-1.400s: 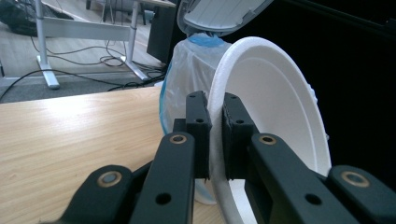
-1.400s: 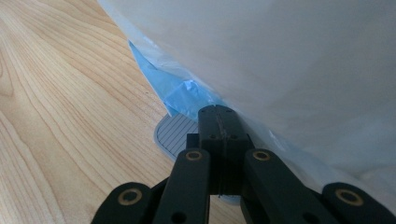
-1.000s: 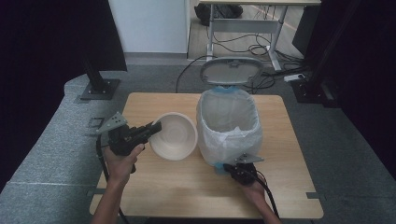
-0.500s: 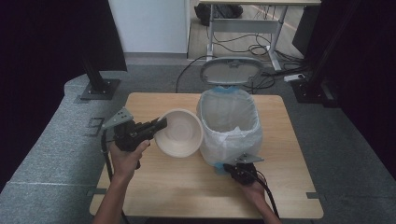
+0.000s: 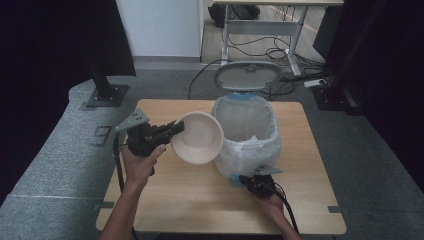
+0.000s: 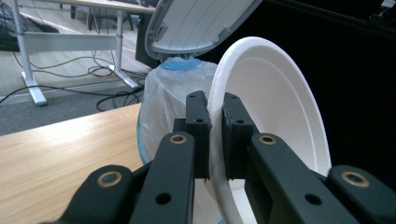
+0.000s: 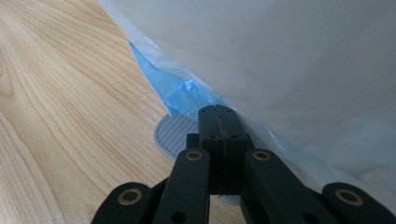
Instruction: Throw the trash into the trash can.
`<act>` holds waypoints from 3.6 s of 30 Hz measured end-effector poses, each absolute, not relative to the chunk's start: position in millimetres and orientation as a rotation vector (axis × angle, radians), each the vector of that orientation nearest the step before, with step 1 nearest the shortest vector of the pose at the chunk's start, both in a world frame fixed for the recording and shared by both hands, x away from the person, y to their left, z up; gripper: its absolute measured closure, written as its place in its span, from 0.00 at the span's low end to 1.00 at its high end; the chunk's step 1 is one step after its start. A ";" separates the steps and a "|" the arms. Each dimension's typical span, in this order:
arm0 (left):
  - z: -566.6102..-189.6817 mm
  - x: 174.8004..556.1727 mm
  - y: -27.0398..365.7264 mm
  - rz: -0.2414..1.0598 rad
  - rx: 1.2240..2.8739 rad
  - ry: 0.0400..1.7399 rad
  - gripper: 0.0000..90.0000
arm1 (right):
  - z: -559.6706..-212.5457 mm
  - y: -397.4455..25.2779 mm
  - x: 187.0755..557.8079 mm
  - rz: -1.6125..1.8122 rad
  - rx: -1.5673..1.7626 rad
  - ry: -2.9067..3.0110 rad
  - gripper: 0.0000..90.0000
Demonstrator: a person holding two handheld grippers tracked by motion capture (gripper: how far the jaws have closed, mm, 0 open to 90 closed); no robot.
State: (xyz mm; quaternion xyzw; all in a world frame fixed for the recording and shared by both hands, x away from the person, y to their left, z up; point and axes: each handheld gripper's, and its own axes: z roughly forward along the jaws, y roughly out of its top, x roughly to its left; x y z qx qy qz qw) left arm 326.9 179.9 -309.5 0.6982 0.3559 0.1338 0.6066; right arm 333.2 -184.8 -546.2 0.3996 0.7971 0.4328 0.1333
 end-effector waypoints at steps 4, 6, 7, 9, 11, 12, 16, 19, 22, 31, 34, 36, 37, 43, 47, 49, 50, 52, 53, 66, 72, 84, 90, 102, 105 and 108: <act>-304.7 329.7 177.2 0.307 1.615 0.820 0.93 | -546.1 -184.9 333.4 1.255 1.156 2.314 0.99; -302.2 330.7 175.0 0.311 1.619 0.815 0.93 | -546.1 -184.9 333.4 1.256 1.156 2.315 0.99; -301.1 331.2 174.1 0.311 1.618 0.813 0.93 | -546.1 -185.0 333.5 1.255 1.155 2.315 0.99; -299.3 332.2 172.1 0.312 1.621 0.809 0.93 | -546.1 -185.0 333.6 1.256 1.155 2.316 0.99; -298.2 333.6 170.4 0.313 1.626 0.808 0.93 | -546.1 -185.0 333.7 1.257 1.154 2.316 0.99; -297.9 334.6 169.5 0.313 1.627 0.807 0.93 | -546.1 -185.1 333.7 1.257 1.155 2.316 0.99; -297.2 338.3 165.7 0.308 1.629 0.810 0.93 | -546.2 -185.3 333.8 1.259 1.153 2.317 0.99; -296.5 340.4 162.1 0.306 1.633 0.808 0.93 | -546.2 -185.2 333.8 1.258 1.152 2.317 0.99; -295.7 342.4 159.4 0.305 1.638 0.806 0.93 | -546.1 -185.2 333.8 1.257 1.151 2.318 0.99; -294.3 349.1 150.8 0.298 1.637 0.812 0.93 | -546.1 -185.2 333.8 1.257 1.151 2.318 0.99; -292.6 351.3 149.4 0.298 1.638 0.815 0.93 | -546.1 -184.9 333.4 1.255 1.150 2.316 0.99; -291.6 352.1 148.1 0.299 1.639 0.816 0.93 | -546.0 -184.9 333.2 1.254 1.154 2.315 0.99; -291.1 352.6 147.5 0.301 1.641 0.814 0.93 | -546.0 -184.9 333.2 1.254 1.154 2.315 0.99; -287.0 357.4 142.7 0.306 1.654 0.813 0.93 | -546.2 -185.0 333.6 1.255 1.151 2.315 0.99; -284.3 360.1 138.8 0.310 1.664 0.804 0.93 | -546.3 -185.1 333.6 1.255 1.150 2.315 0.99; -282.9 361.0 136.8 0.311 1.667 0.799 0.93 | -546.3 -185.1 333.7 1.256 1.150 2.315 0.99; -282.5 361.7 135.7 0.311 1.670 0.798 0.93 | -546.3 -185.2 333.7 1.256 1.150 2.315 0.99; -282.1 363.6 133.4 0.312 1.677 0.797 0.93 | -546.3 -185.2 333.7 1.256 1.150 2.317 0.99; -282.0 364.3 132.6 0.312 1.680 0.797 0.93 | -546.3 -185.2 333.7 1.256 1.150 2.315 0.99; -279.5 375.6 117.9 0.303 1.698 0.790 0.93 | -546.5 -185.3 333.6 1.257 1.150 2.314 0.99; -275.0 380.9 111.1 0.312 1.711 0.782 0.93 | -546.6 -185.3 333.4 1.259 1.150 2.312 0.99; -274.8 392.6 95.6 0.307 1.730 0.774 0.93 | -546.7 -185.8 333.6 1.264 1.153 2.315 0.99; -274.6 398.2 88.5 0.305 1.737 0.773 0.93 | -546.8 -185.9 333.6 1.266 1.153 2.315 0.99; -268.5 408.7 74.0 0.318 1.758 0.770 0.93 | -546.9 -186.0 333.5 1.268 1.154 2.313 0.99; -269.0 411.6 68.7 0.319 1.765 0.769 0.93 | -547.0 -186.1 333.6 1.269 1.154 2.314 0.99; -270.3 414.2 63.1 0.320 1.773 0.765 0.93 | -547.0 -186.2 333.6 1.271 1.154 2.314 0.99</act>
